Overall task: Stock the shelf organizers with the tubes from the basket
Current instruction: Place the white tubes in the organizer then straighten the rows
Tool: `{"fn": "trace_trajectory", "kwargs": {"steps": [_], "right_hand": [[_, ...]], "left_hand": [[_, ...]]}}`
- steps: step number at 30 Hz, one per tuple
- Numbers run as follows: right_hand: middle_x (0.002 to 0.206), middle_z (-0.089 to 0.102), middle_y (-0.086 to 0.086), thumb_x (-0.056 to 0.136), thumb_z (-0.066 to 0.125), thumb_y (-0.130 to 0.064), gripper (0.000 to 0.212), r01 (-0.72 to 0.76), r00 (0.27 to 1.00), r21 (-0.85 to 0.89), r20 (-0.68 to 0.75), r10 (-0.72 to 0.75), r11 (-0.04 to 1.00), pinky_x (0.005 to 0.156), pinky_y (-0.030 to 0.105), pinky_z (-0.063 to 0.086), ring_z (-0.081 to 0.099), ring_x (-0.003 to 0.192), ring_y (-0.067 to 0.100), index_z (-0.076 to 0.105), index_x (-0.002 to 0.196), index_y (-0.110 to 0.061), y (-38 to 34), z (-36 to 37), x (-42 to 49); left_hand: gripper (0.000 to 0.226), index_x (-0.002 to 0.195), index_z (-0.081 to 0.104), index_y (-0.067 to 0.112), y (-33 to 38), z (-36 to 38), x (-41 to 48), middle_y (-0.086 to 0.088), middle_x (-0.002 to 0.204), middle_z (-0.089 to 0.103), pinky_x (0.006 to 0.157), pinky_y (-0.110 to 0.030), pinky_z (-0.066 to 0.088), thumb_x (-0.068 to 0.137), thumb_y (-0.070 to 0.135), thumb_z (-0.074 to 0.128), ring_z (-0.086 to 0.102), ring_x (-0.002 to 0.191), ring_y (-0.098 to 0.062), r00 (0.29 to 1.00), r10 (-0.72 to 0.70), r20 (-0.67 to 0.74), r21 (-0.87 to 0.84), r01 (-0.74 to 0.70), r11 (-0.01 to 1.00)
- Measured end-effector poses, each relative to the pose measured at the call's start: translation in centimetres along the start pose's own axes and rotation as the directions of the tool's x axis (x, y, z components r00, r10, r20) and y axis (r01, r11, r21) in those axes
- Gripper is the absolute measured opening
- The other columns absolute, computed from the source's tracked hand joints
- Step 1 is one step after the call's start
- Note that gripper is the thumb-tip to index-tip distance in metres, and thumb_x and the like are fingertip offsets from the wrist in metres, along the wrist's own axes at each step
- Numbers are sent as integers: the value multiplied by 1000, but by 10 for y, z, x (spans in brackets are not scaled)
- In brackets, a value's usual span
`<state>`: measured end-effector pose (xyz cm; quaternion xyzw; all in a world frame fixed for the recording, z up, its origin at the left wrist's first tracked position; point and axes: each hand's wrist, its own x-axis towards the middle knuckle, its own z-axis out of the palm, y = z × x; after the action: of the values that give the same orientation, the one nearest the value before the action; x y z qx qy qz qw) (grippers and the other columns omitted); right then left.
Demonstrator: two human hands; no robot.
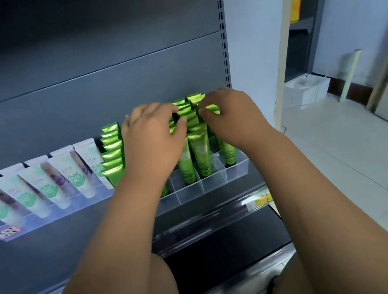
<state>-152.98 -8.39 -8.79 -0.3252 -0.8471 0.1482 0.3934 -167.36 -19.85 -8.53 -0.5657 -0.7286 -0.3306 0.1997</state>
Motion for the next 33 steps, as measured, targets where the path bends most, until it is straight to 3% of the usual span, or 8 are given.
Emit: {"fn": "trace_trajectory", "kwargs": {"steps": [3,6,9,14,18,24,33], "right_hand": [[101,72,0,90,60,-17,19,42,999,2,-7,-42,999,82,40,54,63,96,20,78,95,-19,7,-3,-4],[101,72,-4,86,62,-15,20,67,997,2,40,-67,998,86,37,54,64,98,16,79,93,-22,10,-2,0],[99,73,-8,85,65,-14,19,75,994,-9,77,-74,997,85,31,52,64,96,12,80,93,-24,14,1,4],[93,62,-18,84,68,-16,20,46,993,-35,110,-42,998,72,5,37,54,86,1,81,96,-26,27,7,5],[99,72,-9,84,68,-17,20,82,985,-85,159,-67,993,78,22,41,63,93,12,81,96,-24,31,14,3],[92,76,-6,81,68,-18,17,144,985,-72,103,-137,987,84,25,42,65,93,23,82,90,-21,35,24,2],[87,73,-6,85,68,-19,14,208,977,-48,62,-205,977,89,33,46,64,85,21,81,86,-20,39,25,3]], "left_hand": [[28,112,73,25,-5,15,-9,7,114,71,101,-52,44,92,40,61,54,120,-24,999,29,24,-42,-28,999],[24,110,75,24,-10,29,-20,9,110,72,99,-52,46,92,35,64,56,115,-24,999,32,-21,-60,-34,998],[30,119,72,26,-7,27,-10,10,119,70,105,-46,39,92,40,67,51,122,-22,999,44,20,-9,-44,999],[28,120,70,30,-10,18,3,14,120,69,102,-39,42,93,39,68,49,122,-16,999,-37,33,-143,41,989],[27,118,71,32,-16,29,-2,12,121,69,105,-45,41,92,38,68,50,125,-21,995,-54,87,-109,63,992],[21,109,76,30,-16,40,4,10,112,73,101,-48,41,90,38,70,55,118,-25,993,-39,111,-14,41,999],[11,90,77,29,-10,49,3,13,102,71,100,-49,40,91,35,69,53,113,-23,992,-26,124,-15,28,999]]}}
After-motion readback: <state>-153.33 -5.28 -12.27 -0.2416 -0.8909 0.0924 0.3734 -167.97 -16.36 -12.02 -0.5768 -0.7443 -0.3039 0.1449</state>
